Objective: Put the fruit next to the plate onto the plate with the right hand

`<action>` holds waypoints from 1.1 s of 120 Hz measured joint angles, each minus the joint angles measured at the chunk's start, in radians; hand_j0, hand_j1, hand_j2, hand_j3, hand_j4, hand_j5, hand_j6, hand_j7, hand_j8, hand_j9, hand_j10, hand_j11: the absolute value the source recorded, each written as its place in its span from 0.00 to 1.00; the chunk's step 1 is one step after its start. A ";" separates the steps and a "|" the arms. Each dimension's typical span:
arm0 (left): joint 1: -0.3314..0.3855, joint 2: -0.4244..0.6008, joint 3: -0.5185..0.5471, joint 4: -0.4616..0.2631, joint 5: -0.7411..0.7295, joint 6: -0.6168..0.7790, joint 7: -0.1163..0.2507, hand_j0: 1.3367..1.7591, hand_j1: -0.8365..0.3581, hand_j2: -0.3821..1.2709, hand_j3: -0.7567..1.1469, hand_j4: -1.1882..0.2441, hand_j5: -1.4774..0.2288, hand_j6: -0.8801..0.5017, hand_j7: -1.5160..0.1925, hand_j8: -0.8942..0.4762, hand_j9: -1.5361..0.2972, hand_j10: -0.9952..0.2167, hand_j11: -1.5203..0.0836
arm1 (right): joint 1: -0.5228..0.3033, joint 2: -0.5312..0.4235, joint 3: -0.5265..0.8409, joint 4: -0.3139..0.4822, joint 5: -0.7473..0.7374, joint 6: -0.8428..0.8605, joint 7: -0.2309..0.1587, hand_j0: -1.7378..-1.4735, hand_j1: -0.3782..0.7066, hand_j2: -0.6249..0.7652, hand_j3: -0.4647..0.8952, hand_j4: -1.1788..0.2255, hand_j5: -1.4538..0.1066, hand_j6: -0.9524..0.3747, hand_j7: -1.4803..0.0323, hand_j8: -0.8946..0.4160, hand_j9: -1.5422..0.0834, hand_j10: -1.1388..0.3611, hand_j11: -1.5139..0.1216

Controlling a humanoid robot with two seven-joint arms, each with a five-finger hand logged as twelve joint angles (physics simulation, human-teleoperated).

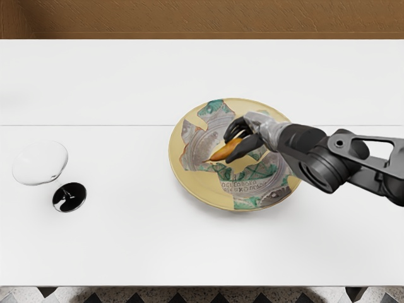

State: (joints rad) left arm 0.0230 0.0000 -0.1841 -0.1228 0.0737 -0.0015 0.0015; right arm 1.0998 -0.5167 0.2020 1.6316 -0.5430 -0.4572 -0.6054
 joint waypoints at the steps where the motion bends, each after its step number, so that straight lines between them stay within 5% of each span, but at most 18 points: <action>1: 0.000 0.000 0.000 0.000 0.000 0.000 0.000 0.76 0.97 0.23 0.40 0.82 0.85 0.62 0.87 0.64 0.82 0.80 0.93 | -0.001 0.000 0.000 0.000 0.000 0.000 0.000 0.34 0.73 0.79 0.34 0.24 0.16 0.32 0.23 0.44 0.25 0.46 0.19; 10: 0.000 0.000 0.000 0.000 0.000 0.000 0.000 0.76 0.97 0.23 0.40 0.82 0.85 0.62 0.87 0.64 0.82 0.80 0.93 | -0.005 0.002 0.000 -0.001 -0.003 0.001 0.001 0.34 0.74 0.82 0.34 0.25 0.17 0.32 0.24 0.43 0.25 0.46 0.20; 24: 0.000 0.000 0.000 0.000 0.000 0.000 0.000 0.76 0.97 0.23 0.40 0.82 0.85 0.62 0.87 0.64 0.82 0.80 0.93 | -0.009 0.002 0.001 -0.003 -0.007 -0.002 0.002 0.33 0.67 0.75 0.34 0.29 0.26 0.26 0.31 0.38 0.32 0.42 0.26; 39: 0.000 0.000 0.000 0.000 0.000 0.000 0.000 0.76 0.97 0.23 0.40 0.82 0.85 0.62 0.87 0.64 0.82 0.80 0.93 | -0.010 0.003 0.005 -0.004 -0.005 -0.014 0.001 0.32 0.60 0.61 0.34 0.40 0.40 0.32 0.44 0.36 0.44 0.43 0.40; 86: 0.000 0.000 0.000 0.000 0.000 0.000 0.000 0.76 0.97 0.23 0.40 0.81 0.85 0.62 0.87 0.64 0.82 0.80 0.93 | -0.010 -0.003 0.027 -0.003 0.016 -0.014 0.002 0.30 0.17 0.46 0.34 0.73 0.80 0.61 0.85 0.59 0.83 0.68 0.80; 132: 0.000 0.000 0.000 0.000 0.000 0.000 0.000 0.76 0.97 0.23 0.40 0.82 0.85 0.62 0.87 0.64 0.82 0.80 0.93 | -0.234 -0.066 0.399 -0.016 0.190 0.576 0.001 0.30 0.05 0.45 0.34 0.82 0.91 0.70 0.96 0.67 0.93 0.75 0.91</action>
State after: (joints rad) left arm 0.0230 0.0000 -0.1839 -0.1227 0.0737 -0.0015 0.0015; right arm 0.8655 -0.5829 0.6008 1.6160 -0.3532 0.1191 -0.6040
